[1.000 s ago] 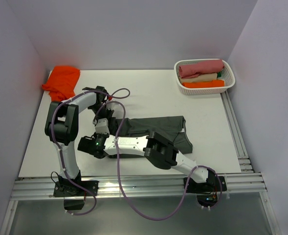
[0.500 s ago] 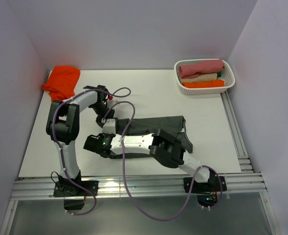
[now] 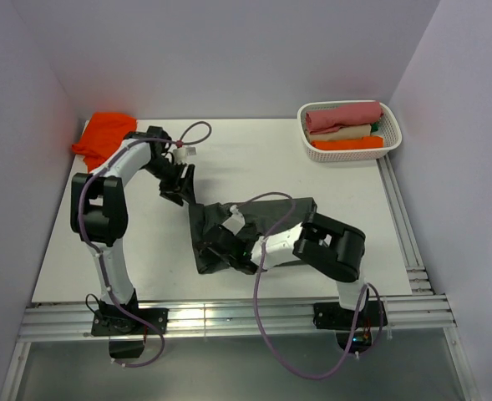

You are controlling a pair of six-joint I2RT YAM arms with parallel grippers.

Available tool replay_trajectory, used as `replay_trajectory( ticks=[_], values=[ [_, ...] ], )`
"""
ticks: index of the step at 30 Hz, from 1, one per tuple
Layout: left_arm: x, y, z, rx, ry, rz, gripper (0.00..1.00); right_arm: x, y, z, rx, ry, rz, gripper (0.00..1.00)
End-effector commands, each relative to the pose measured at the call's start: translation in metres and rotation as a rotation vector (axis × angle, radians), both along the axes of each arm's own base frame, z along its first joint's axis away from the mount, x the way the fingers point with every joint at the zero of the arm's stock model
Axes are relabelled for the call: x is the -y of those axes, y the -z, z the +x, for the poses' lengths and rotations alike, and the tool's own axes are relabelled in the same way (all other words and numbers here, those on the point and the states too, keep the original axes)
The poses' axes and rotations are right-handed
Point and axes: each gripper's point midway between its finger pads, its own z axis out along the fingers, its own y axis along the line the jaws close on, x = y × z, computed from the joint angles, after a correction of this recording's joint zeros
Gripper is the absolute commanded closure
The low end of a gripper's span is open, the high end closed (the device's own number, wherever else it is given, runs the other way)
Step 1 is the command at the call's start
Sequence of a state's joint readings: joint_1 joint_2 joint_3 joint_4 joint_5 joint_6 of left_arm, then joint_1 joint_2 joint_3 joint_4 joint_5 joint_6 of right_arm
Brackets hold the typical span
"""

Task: Roll the t-shirts
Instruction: Roll the tshirt

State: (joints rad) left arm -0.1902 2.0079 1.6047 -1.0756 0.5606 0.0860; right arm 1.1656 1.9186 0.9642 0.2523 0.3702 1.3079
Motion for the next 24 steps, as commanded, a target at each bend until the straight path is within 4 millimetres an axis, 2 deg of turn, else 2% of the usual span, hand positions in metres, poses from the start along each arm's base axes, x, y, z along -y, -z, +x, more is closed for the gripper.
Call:
replay_trajectory(
  ticks=[1,2,3,5,6,7,9,10,18,21,24],
  values=[
    [-0.004,-0.029,-0.007,0.042,0.018,-0.093,0.38,-0.016,-0.029,0.004,-0.009,0.005,0.312,0.96],
    [-0.009,-0.024,-0.013,0.024,0.013,-0.094,0.38,-0.015,-0.027,0.006,-0.028,0.028,0.353,0.97],
    [-0.012,-0.021,-0.015,0.021,0.014,-0.097,0.38,-0.019,-0.039,0.009,-0.011,0.032,0.430,0.97],
    [-0.016,-0.011,-0.023,0.005,0.018,-0.113,0.38,-0.015,-0.028,0.009,-0.046,0.052,0.487,0.96],
    [-0.017,-0.006,-0.026,-0.002,0.023,-0.113,0.38,-0.020,-0.040,0.011,-0.031,0.050,0.566,0.97],
    [-0.016,-0.003,-0.028,-0.009,0.026,-0.128,0.38,-0.018,-0.027,0.010,-0.051,0.057,0.571,0.97],
    [-0.017,0.009,-0.034,-0.028,0.025,-0.132,0.38,-0.022,-0.037,0.013,-0.052,0.066,0.670,0.97],
    [-0.016,0.013,-0.035,-0.032,0.026,-0.136,0.38,-0.023,-0.030,0.012,-0.062,0.067,0.675,0.97],
    [-0.012,0.048,-0.038,-0.099,-0.011,-0.130,0.40,-0.027,-0.034,0.018,-0.077,0.092,0.761,0.97],
    [-0.009,0.057,-0.036,-0.111,-0.031,-0.117,0.46,-0.027,-0.034,0.017,-0.078,0.084,0.751,0.97],
    [-0.006,0.064,-0.035,-0.119,-0.039,-0.096,0.60,-0.028,-0.034,0.017,-0.076,0.077,0.738,0.96]
  ],
)
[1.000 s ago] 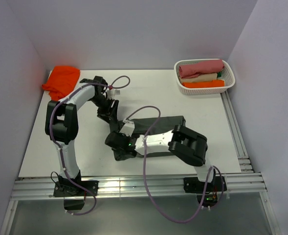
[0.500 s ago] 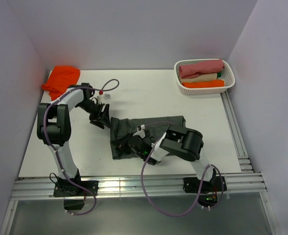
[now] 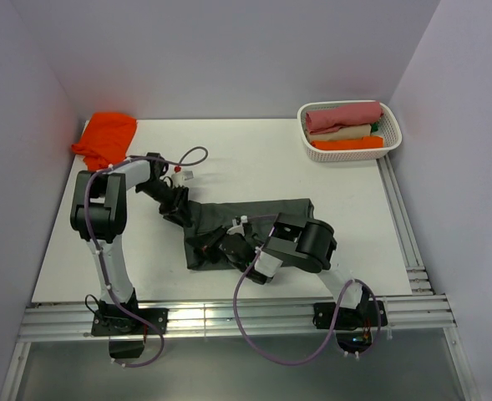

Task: Roll the t-shirts
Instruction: Roll the tshirt

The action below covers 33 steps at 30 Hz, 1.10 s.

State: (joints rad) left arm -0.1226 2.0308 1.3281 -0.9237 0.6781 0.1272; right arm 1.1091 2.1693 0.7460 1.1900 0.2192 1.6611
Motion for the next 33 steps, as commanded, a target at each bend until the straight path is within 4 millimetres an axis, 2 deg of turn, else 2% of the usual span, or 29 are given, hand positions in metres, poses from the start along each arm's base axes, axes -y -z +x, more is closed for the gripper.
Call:
replay_trajectory(
  ticks=[1,2,3,4,5,6,7,8,10,11,13,14,15,17,26,29,30,33],
  values=[
    [0.010,0.006,0.006,0.021,-0.004,0.004,0.69,-0.003,-0.020,0.005,0.022,0.001,0.054,0.94],
    [0.013,0.006,0.006,0.024,0.003,0.010,0.73,-0.002,-0.011,0.003,0.015,-0.004,0.009,0.91],
    [0.013,0.005,0.007,0.028,0.001,0.025,0.84,-0.002,-0.011,0.004,0.018,-0.005,-0.010,0.88],
    [0.015,0.005,0.007,0.032,0.005,0.035,0.88,-0.002,-0.016,0.004,0.038,-0.011,-0.032,0.78],
    [0.015,0.003,0.007,0.039,0.005,0.043,0.91,0.002,-0.004,0.002,0.019,-0.014,-0.099,0.72],
    [0.013,0.004,0.007,0.045,0.009,0.071,0.98,0.003,-0.003,0.003,0.019,-0.014,-0.131,0.66],
    [0.014,0.004,0.007,0.051,0.018,0.084,1.00,0.004,-0.013,0.005,0.050,-0.010,-0.156,0.57],
    [0.013,0.003,0.007,0.050,0.021,0.097,1.00,0.006,-0.013,0.005,0.053,-0.008,-0.192,0.54],
    [0.010,0.004,0.008,0.061,0.023,0.127,1.00,0.010,-0.010,0.001,0.049,-0.021,-0.310,0.48],
    [0.009,0.003,0.009,0.065,0.024,0.138,1.00,0.019,0.003,-0.001,0.031,-0.016,-0.406,0.47],
    [0.006,0.004,0.009,0.068,0.026,0.162,0.99,0.015,-0.008,-0.007,0.052,-0.028,-0.452,0.45],
    [0.005,0.005,0.008,0.065,0.027,0.167,1.00,0.021,-0.002,-0.010,0.040,-0.026,-0.504,0.44],
    [0.005,0.005,0.008,0.068,0.029,0.172,1.00,0.019,-0.007,-0.015,0.046,-0.033,-0.510,0.44],
    [0.004,0.004,0.009,0.070,0.030,0.180,1.00,0.022,-0.002,-0.023,0.039,-0.052,-0.559,0.43],
    [0.008,0.003,0.010,0.073,0.036,0.198,1.00,0.016,0.005,-0.048,0.041,-0.130,-0.713,0.46],
    [0.008,0.003,0.010,0.076,0.036,0.207,1.00,0.011,0.007,-0.053,0.043,-0.150,-0.712,0.59],
    [0.008,0.004,0.010,0.075,0.037,0.212,1.00,0.010,0.007,-0.054,0.046,-0.157,-0.706,0.70],
    [0.008,0.004,0.010,0.075,0.040,0.216,1.00,0.007,0.009,-0.061,0.044,-0.180,-0.698,0.73]
  ],
)
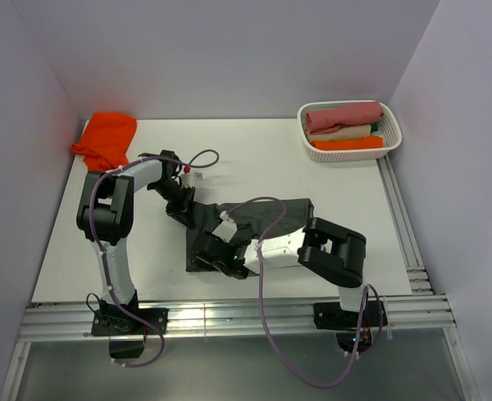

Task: Roll the t-shirts
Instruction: Roll the tshirt

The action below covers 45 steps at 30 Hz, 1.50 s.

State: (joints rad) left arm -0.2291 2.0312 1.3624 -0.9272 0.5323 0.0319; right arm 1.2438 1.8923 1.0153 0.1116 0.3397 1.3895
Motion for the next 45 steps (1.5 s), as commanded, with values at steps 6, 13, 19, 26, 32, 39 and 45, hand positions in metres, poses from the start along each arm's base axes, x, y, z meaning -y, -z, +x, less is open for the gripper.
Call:
replay_trajectory(
  ticks=[6,13,19,26,32,39,45],
  values=[
    [-0.008,-0.001,0.013,0.074,0.017,0.077,1.00,0.001,0.003,-0.016,-0.002,-0.063,-0.079,0.50],
    [-0.009,-0.001,0.011,0.072,0.026,0.084,1.00,0.011,-0.020,-0.020,0.070,-0.079,-0.246,0.40],
    [-0.008,-0.001,0.010,0.074,0.035,0.088,1.00,0.021,-0.045,-0.010,0.130,-0.071,-0.385,0.39],
    [-0.008,0.000,0.008,0.068,0.041,0.092,1.00,0.001,-0.065,0.004,0.223,-0.080,-0.467,0.39],
    [-0.010,-0.001,0.008,0.070,0.044,0.098,1.00,-0.002,-0.056,0.046,0.302,-0.024,-0.598,0.42],
    [-0.010,-0.001,0.008,0.069,0.043,0.103,1.00,0.001,-0.048,0.076,0.349,-0.003,-0.694,0.43],
    [-0.010,-0.001,0.009,0.067,0.042,0.105,1.00,0.001,-0.043,0.086,0.367,-0.003,-0.717,0.43]
  ],
)
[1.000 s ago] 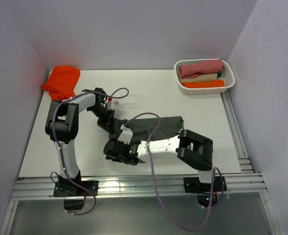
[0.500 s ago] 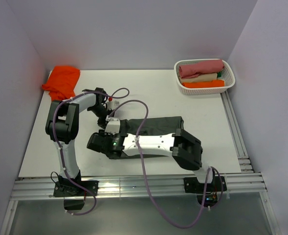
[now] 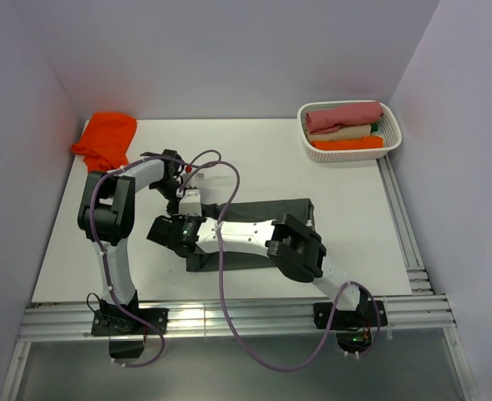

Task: Roll the t-shirts
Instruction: Roll the tshirt

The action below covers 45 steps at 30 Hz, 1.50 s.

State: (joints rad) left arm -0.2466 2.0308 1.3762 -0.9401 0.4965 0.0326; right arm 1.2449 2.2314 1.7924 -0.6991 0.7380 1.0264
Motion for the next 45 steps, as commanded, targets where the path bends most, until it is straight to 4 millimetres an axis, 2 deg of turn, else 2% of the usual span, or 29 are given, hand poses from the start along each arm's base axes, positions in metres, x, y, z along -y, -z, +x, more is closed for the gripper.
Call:
replay_trajectory(
  ticks=[1,9,18,24,28,36,39,40,41,43,44,45],
  values=[
    [-0.011,0.000,0.009,0.055,0.023,0.072,1.00,-0.003,-0.016,0.013,0.074,0.007,-0.023,0.43],
    [-0.010,0.000,0.009,0.052,0.029,0.071,1.00,-0.015,-0.008,0.015,0.067,-0.018,-0.052,0.44],
    [-0.011,0.000,0.009,0.050,0.029,0.077,1.00,-0.012,0.012,0.013,0.040,-0.007,-0.111,0.45],
    [-0.010,0.001,0.009,0.047,0.027,0.076,1.00,-0.012,0.016,0.007,0.032,-0.010,-0.123,0.46],
    [-0.009,0.001,0.009,0.044,0.026,0.077,1.00,-0.014,0.025,0.003,0.011,-0.021,-0.129,0.48],
    [-0.008,0.001,0.010,0.043,0.026,0.077,1.00,-0.015,0.039,-0.006,-0.030,-0.034,-0.131,0.59],
    [-0.007,-0.002,0.011,0.048,0.027,0.074,0.99,-0.016,0.041,-0.009,-0.041,-0.033,-0.111,0.71],
    [-0.006,-0.003,0.012,0.049,0.027,0.071,0.98,-0.016,0.042,-0.010,-0.046,-0.035,-0.097,0.73],
    [-0.004,-0.006,0.014,0.054,0.027,0.063,0.92,-0.016,0.041,-0.011,-0.048,-0.032,-0.083,0.79],
    [-0.003,-0.011,0.016,0.064,0.028,0.053,0.82,-0.020,0.040,-0.014,-0.060,-0.042,-0.028,0.83],
    [-0.001,-0.015,0.018,0.071,0.027,0.046,0.71,-0.021,0.039,-0.011,-0.065,-0.038,-0.002,0.86],
    [0.001,-0.020,0.019,0.079,0.030,0.031,0.66,-0.021,0.039,-0.011,-0.070,-0.037,0.020,0.87]
  ],
)
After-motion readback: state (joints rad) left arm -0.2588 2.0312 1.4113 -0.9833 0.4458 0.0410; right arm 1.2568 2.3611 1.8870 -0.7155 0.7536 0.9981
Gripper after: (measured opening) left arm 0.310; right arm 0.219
